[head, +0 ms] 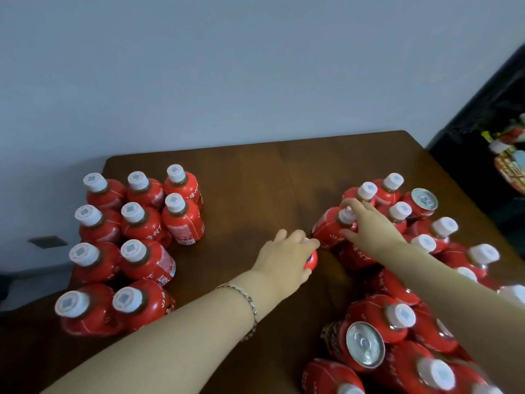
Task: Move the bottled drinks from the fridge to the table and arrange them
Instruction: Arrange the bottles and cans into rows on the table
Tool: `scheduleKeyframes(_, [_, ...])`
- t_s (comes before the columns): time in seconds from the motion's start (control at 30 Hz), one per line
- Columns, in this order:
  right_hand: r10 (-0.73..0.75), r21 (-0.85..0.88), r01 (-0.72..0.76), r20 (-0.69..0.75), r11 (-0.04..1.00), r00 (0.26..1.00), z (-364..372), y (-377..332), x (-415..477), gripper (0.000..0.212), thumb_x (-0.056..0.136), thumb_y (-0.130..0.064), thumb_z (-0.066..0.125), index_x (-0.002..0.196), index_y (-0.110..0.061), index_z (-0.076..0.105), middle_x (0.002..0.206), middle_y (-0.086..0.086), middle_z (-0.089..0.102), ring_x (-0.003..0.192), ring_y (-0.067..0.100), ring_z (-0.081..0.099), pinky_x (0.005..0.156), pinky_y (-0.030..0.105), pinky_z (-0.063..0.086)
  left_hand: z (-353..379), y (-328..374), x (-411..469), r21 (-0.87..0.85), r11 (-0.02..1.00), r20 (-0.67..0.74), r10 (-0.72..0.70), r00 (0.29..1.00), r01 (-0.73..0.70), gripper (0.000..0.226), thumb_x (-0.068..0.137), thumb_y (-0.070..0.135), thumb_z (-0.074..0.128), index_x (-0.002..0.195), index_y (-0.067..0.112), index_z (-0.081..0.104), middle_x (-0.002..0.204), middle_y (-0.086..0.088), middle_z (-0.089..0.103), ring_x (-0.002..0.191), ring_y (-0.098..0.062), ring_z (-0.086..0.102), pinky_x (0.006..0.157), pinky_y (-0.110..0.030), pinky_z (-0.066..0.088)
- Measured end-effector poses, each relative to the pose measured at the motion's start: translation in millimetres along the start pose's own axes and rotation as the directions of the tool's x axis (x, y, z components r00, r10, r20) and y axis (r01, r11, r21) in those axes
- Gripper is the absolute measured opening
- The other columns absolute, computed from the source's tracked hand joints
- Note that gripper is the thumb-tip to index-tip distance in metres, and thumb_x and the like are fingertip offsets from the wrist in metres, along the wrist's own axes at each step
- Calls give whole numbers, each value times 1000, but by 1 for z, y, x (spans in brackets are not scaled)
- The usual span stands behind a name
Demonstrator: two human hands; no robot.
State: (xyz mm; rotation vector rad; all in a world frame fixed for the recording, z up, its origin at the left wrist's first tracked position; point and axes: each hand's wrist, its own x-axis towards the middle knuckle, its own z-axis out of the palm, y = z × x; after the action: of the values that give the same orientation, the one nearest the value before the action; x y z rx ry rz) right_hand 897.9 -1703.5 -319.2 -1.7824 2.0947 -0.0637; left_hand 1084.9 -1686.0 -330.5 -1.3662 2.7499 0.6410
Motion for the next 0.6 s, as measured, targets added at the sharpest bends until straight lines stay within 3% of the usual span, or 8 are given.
scheduleKeyframes(0.1, [-31,-42,31,-2,999,1000,6,-16,-6,38,91,-15,55,127,-18,43,117,10,46,105,33,53,85,39,45,2,5,-8,-28,997,-43,-68,997,67,47,93,12,54,136,19,39,134,-8,40,119,-27,46,94,-36,46])
scheduleKeyframes(0.17, [-68,-40,69,14,997,998,14,-28,-15,37,91,-16,55,126,-17,43,113,9,42,98,34,56,80,38,46,3,-2,-24,-69,988,-51,-140,989,136,47,93,16,55,137,20,38,135,-8,39,118,-26,50,94,-33,46])
scheduleKeyframes(0.3, [-110,114,104,49,988,993,28,-57,-32,33,90,-20,56,121,-23,46,107,1,39,85,25,56,74,32,48,0,-32,-77,-94,964,-77,-256,964,249,44,95,25,52,136,24,37,132,-1,39,118,-18,49,92,-25,43])
scheduleKeyframes(0.47, [-175,307,125,140,943,975,51,-117,-33,28,90,-23,59,115,-29,47,116,-1,44,102,20,56,87,33,53,-5,-73,-126,31,939,-130,-336,933,343,38,96,28,47,134,26,41,128,2,43,114,-17,51,87,-25,43])
scheduleKeyframes(0.53, [-209,341,148,148,928,967,61,-141,-31,29,89,-21,60,114,-28,47,116,-1,43,104,22,56,89,34,52,-10,-83,-132,83,926,-166,-352,921,369,38,90,29,59,127,24,50,119,1,52,105,-18,58,81,-28,48])
scheduleKeyframes(0.6, [-255,365,189,141,912,957,70,-170,-29,29,88,-19,61,114,-26,49,112,1,42,101,24,56,88,34,50,-8,-95,-136,143,929,-212,-307,928,340,42,63,27,85,100,20,68,89,1,64,73,-19,65,60,-30,52])
